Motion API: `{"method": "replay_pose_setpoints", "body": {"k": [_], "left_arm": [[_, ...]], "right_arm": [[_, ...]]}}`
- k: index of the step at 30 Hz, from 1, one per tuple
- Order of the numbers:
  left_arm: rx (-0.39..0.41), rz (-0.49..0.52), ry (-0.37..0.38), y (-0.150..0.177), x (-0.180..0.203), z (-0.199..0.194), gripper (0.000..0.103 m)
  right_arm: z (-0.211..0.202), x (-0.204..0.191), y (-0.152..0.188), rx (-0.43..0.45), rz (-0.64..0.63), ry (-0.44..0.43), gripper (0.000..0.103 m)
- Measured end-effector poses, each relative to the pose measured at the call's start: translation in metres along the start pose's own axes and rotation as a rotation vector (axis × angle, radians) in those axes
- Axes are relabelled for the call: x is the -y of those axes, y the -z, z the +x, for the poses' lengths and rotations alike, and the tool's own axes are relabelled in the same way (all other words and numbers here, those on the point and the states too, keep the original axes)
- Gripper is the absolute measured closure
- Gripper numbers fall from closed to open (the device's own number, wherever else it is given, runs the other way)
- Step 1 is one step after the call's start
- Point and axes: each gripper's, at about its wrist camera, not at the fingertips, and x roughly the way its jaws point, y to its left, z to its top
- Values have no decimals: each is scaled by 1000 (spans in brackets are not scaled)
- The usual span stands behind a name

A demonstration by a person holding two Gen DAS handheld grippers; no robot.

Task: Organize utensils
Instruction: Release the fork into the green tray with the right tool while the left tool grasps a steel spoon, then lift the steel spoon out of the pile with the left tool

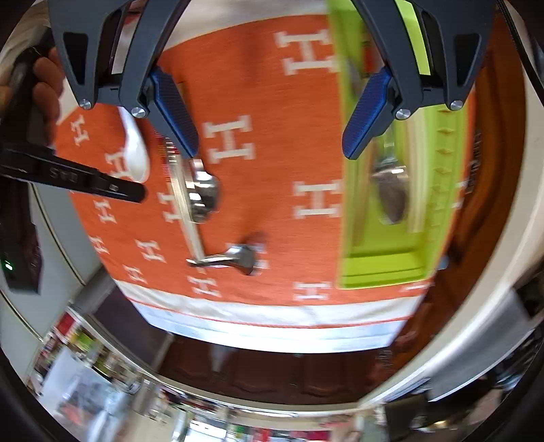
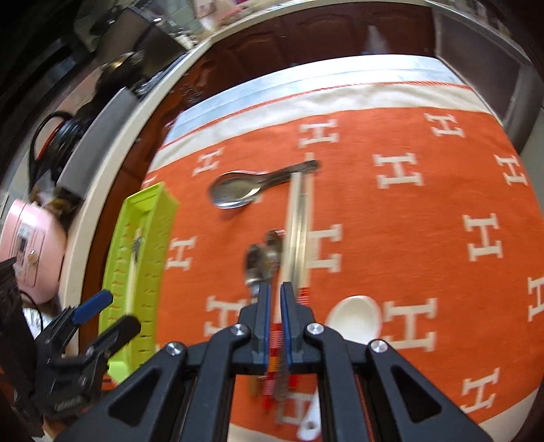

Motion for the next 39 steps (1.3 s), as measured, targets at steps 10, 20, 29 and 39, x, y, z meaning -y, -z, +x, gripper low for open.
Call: {"method": "replay_pose_setpoints", "body": {"k": [10, 20, 29, 39], "left_arm": [[-198, -9, 186, -8, 37, 73, 79], [-247, -5, 147, -9, 51, 100, 92], [-234, 56, 74, -14, 59, 102, 93], [-234, 25, 23, -6, 33, 92, 95]], "right_arm": [[12, 28, -2, -19, 32, -51, 96], [19, 47, 0, -24, 54, -130, 96], [19, 63, 3, -20, 88, -164, 96], [17, 62, 11, -21, 72, -188, 96]]}}
